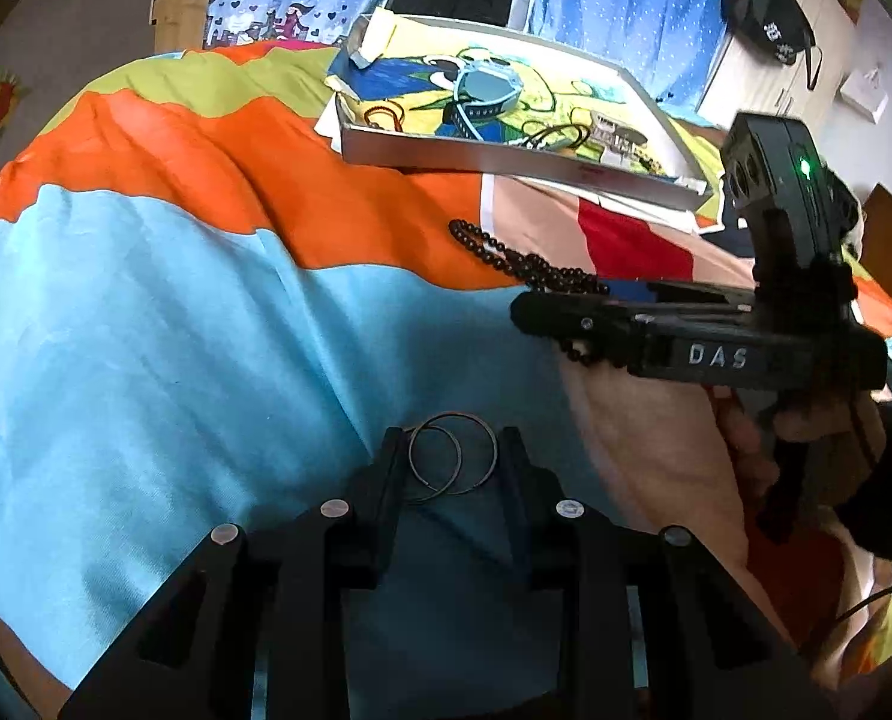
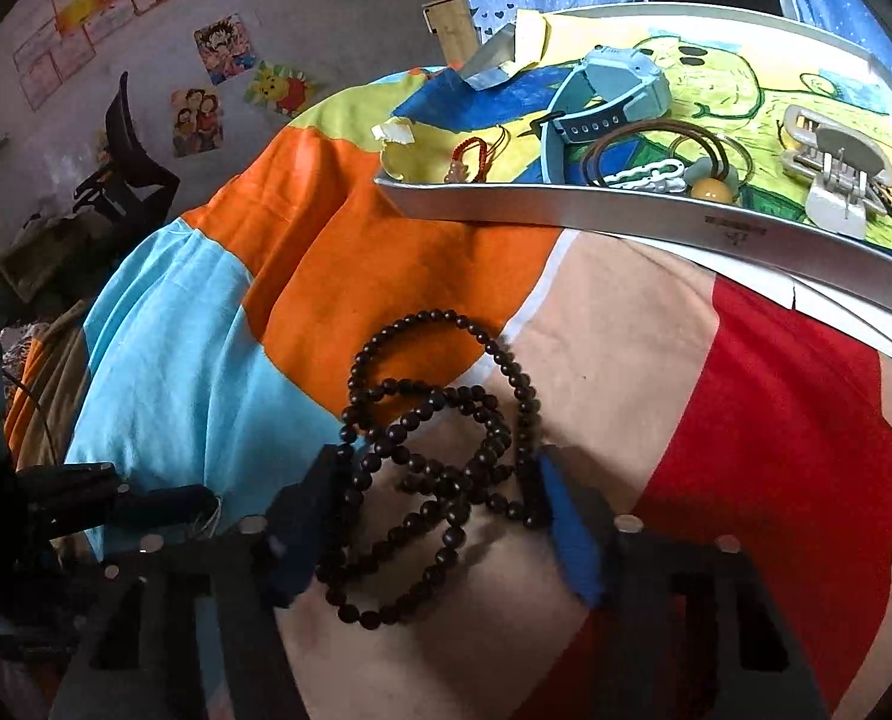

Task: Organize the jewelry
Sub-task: 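Carry the rings and bead necklace into the tray and open both tools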

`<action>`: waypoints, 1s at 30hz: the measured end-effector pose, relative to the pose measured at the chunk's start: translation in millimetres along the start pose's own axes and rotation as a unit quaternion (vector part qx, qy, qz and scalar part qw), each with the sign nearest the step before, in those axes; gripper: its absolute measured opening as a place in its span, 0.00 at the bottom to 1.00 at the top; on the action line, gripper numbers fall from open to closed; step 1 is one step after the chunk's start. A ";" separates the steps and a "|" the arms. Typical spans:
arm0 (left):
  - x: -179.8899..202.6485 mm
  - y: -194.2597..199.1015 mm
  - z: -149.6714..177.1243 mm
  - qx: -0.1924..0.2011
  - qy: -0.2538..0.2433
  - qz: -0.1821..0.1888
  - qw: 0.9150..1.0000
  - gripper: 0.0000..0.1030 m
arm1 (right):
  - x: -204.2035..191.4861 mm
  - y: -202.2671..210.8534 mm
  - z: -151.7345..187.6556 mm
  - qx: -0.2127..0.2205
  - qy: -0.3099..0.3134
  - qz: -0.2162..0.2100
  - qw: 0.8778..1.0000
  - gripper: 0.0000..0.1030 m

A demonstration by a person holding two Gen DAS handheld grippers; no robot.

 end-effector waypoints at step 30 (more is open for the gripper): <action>14.4 18.8 -88.4 0.068 0.005 -0.014 0.998 0.25 | 4.6 127.6 -24.0 0.115 0.082 0.100 0.985 0.10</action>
Point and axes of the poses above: each gripper's, at about its wrist camera, not at the fingertips, and y roughly against the way its jaws point, x to its right, z to its underside, the point moved 9 cm from there along -y, roughly the way its jaws point, and after that the axes turned 8 degrees about -y, right-handed, at the moved point
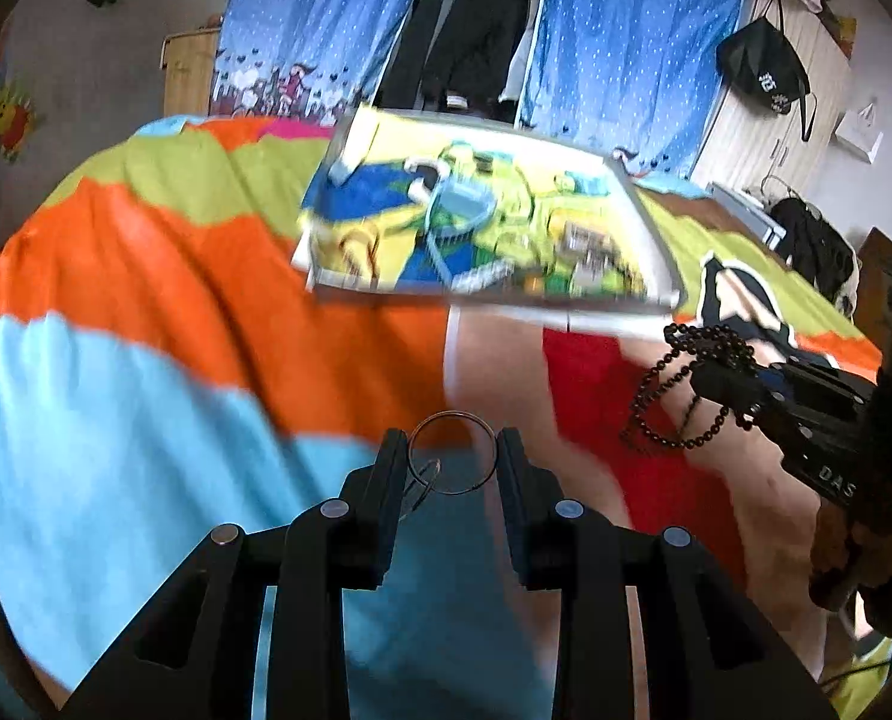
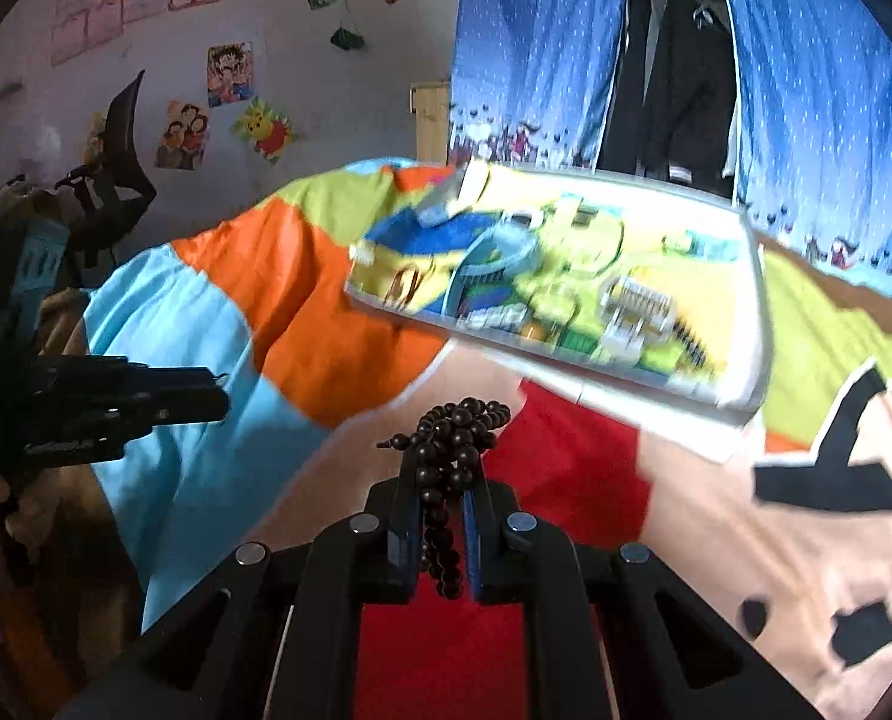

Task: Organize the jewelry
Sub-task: 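Carry the rings and bead necklace into the tray and open both tools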

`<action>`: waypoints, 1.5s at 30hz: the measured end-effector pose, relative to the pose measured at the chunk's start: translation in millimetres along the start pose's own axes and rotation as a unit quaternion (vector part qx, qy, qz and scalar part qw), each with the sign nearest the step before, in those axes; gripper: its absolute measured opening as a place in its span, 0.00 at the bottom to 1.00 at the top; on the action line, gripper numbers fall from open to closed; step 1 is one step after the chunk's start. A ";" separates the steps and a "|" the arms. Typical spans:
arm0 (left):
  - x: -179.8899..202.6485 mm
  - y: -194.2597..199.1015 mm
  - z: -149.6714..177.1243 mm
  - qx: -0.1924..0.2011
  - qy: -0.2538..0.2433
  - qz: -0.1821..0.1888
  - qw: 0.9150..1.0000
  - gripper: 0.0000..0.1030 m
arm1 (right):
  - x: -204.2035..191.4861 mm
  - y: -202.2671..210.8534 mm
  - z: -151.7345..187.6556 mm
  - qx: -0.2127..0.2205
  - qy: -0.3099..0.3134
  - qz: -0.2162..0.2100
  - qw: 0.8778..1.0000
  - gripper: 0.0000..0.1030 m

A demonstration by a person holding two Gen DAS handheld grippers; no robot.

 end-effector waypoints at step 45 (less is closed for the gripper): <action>-97.2 -215.4 -170.7 -0.054 -0.009 -0.062 0.997 0.25 | 135.1 -185.3 -141.7 -0.030 -0.044 0.059 0.997 0.11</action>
Point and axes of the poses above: each gripper's, at about its wrist camera, not at the fingertips, and y roughly against the way its jaws point, x to its right, z to its underside, the point moved 9 cm from there along -y, roughly the way its jaws point, and after that the axes turned 8 degrees about -y, right-handed, at the moved point
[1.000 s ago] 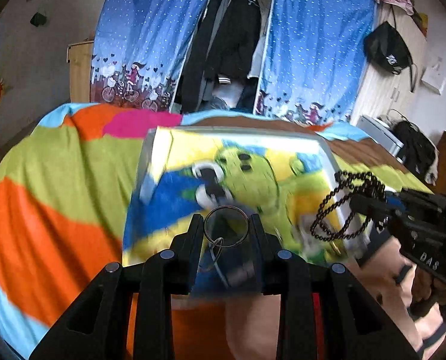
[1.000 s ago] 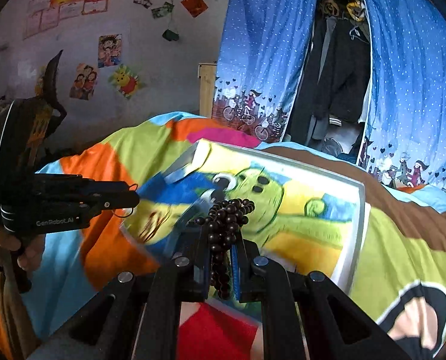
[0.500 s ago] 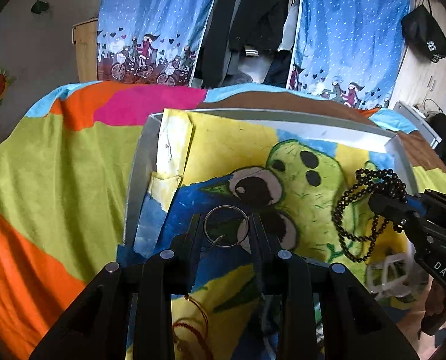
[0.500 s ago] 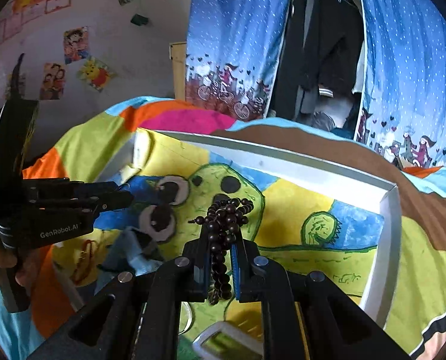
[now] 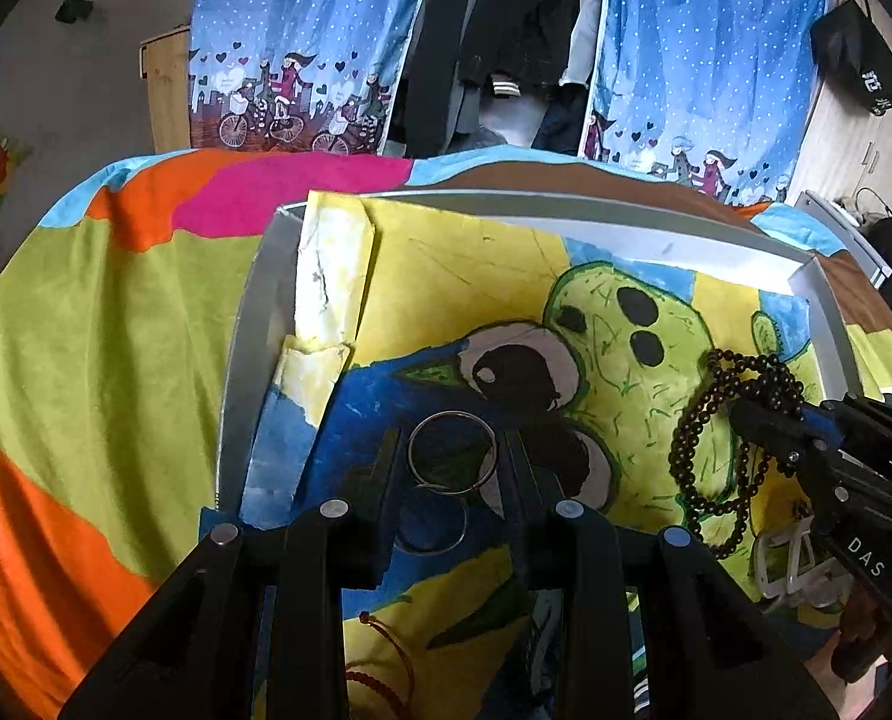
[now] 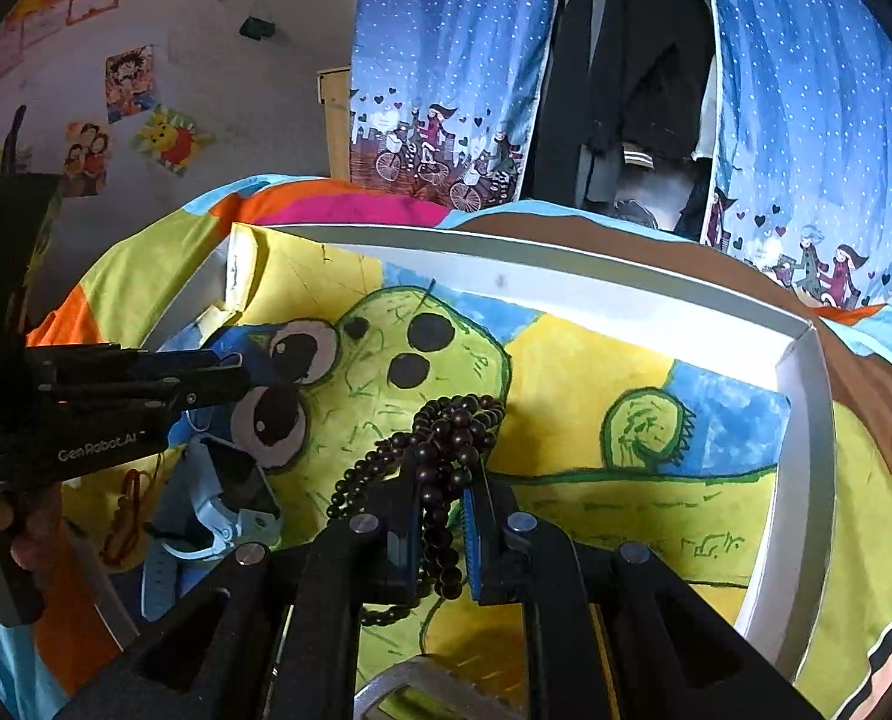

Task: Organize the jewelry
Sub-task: 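Carry the rings and bead necklace into the tray and open both tools, then lift both tools up and away from the tray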

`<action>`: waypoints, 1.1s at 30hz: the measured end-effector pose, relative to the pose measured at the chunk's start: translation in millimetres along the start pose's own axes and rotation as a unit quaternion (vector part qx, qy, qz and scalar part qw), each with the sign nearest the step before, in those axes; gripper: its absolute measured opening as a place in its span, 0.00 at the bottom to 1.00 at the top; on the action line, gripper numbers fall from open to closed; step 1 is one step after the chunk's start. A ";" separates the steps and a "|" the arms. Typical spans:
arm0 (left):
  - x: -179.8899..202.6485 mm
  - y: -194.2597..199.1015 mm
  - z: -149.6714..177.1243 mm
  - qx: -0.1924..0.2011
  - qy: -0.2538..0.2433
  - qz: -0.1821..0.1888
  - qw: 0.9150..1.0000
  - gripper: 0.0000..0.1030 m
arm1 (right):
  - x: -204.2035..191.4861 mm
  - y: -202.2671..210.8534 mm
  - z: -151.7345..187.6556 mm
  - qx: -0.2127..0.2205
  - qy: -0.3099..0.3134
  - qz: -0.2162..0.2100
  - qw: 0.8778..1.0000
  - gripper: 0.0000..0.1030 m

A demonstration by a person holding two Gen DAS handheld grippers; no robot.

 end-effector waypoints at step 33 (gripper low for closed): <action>-7.4 76.5 -27.5 0.079 0.061 -0.028 0.995 0.81 | 26.3 63.4 -23.3 0.083 -0.080 0.043 0.992 0.90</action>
Point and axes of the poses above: each gripper's, at about its wrist camera, not at the fingertips, and y roughly against the way its jaws point, x to its right, z to its underside, the point moved 9 cm from there along -y, roughly the way its jaws point, and after that the axes turned 8 degrees about -y, right-handed, at the moved point
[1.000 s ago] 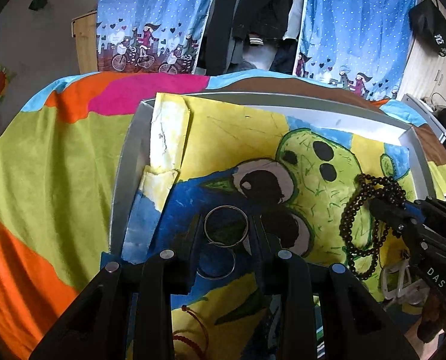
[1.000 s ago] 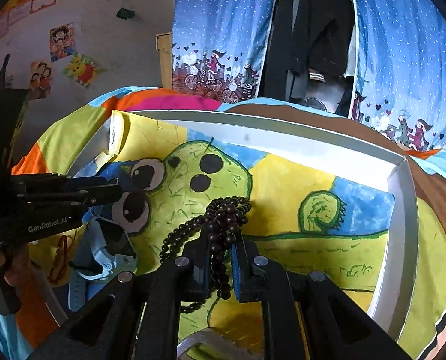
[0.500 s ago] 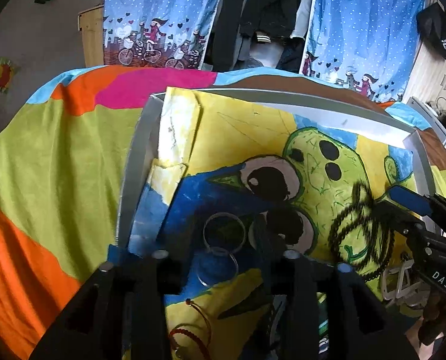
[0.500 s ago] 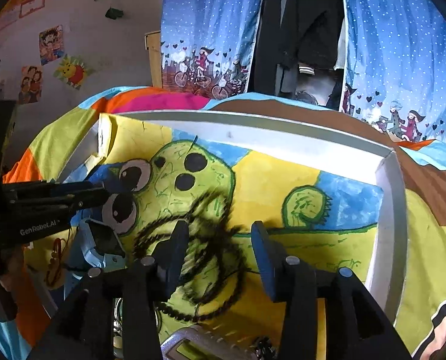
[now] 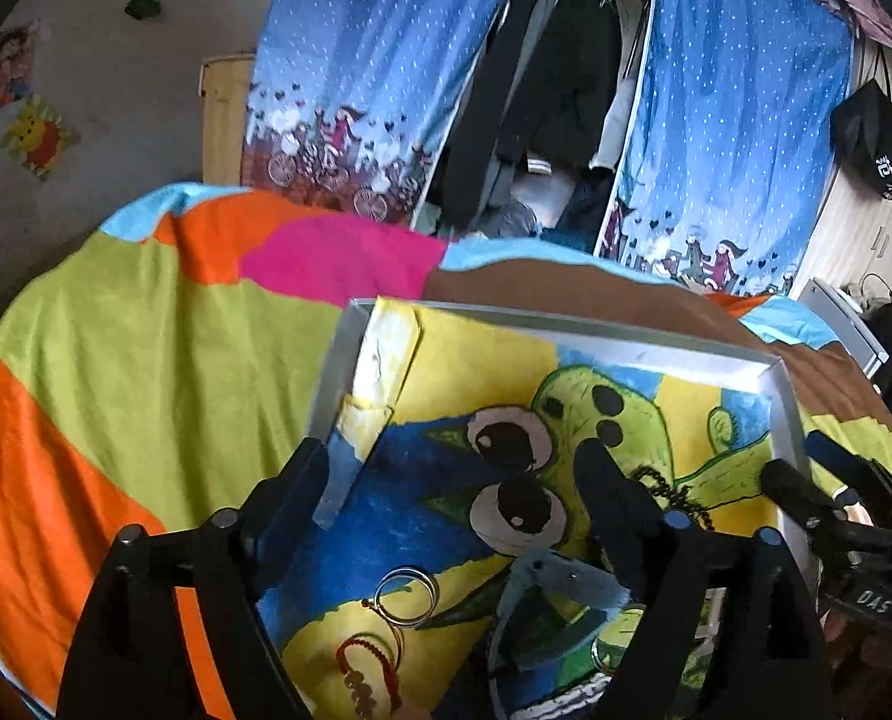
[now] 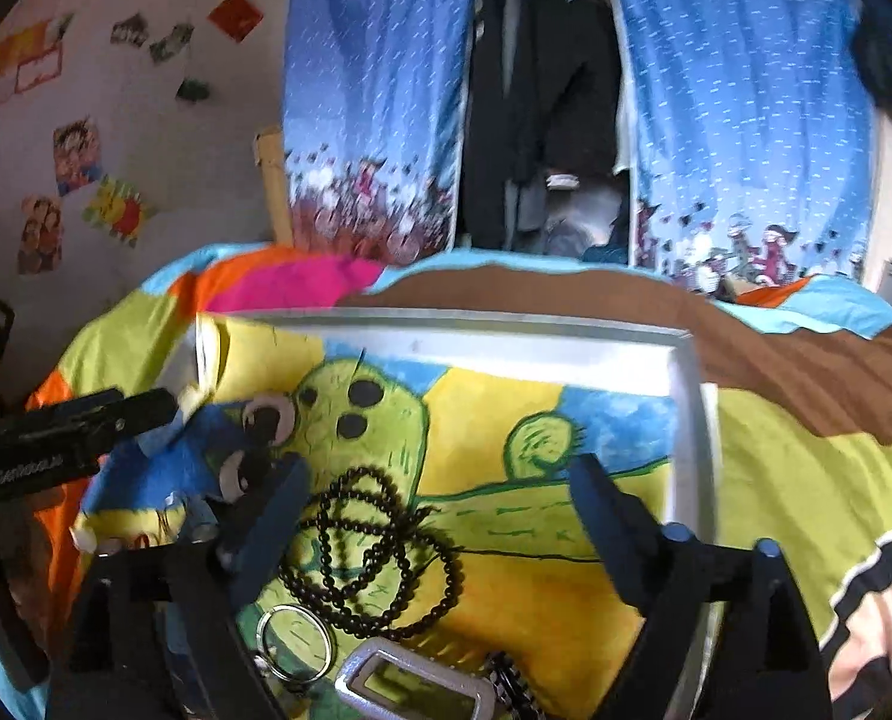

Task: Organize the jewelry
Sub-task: 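Lift both tools up and away from the tray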

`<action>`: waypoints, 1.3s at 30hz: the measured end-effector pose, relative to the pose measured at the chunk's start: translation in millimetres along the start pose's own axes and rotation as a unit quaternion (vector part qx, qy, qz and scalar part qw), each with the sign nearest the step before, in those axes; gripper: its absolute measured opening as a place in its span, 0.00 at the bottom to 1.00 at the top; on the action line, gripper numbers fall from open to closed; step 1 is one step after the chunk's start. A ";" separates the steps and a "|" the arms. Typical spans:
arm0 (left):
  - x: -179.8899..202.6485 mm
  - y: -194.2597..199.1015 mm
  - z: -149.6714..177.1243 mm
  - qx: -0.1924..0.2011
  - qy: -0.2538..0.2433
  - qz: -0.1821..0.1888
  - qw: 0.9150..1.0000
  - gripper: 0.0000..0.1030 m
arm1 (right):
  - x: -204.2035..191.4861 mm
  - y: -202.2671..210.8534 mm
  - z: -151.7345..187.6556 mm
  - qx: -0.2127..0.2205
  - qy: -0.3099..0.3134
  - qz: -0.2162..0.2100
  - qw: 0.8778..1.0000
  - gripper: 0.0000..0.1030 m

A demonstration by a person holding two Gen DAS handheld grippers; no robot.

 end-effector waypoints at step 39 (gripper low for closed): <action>33.3 244.9 27.7 0.174 -0.063 -0.025 0.982 0.98 | -49.5 238.6 19.1 0.189 -0.028 -0.025 0.981 1.00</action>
Point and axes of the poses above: each gripper's, at about its wrist camera, not at the fingertips, and y roughly against the way its jaws point, x to its right, z to its underside, the point moved 9 cm from there along -y, roughly the way its jaws point, and after that the axes turned 8 degrees about -y, right-handed, at the moved point
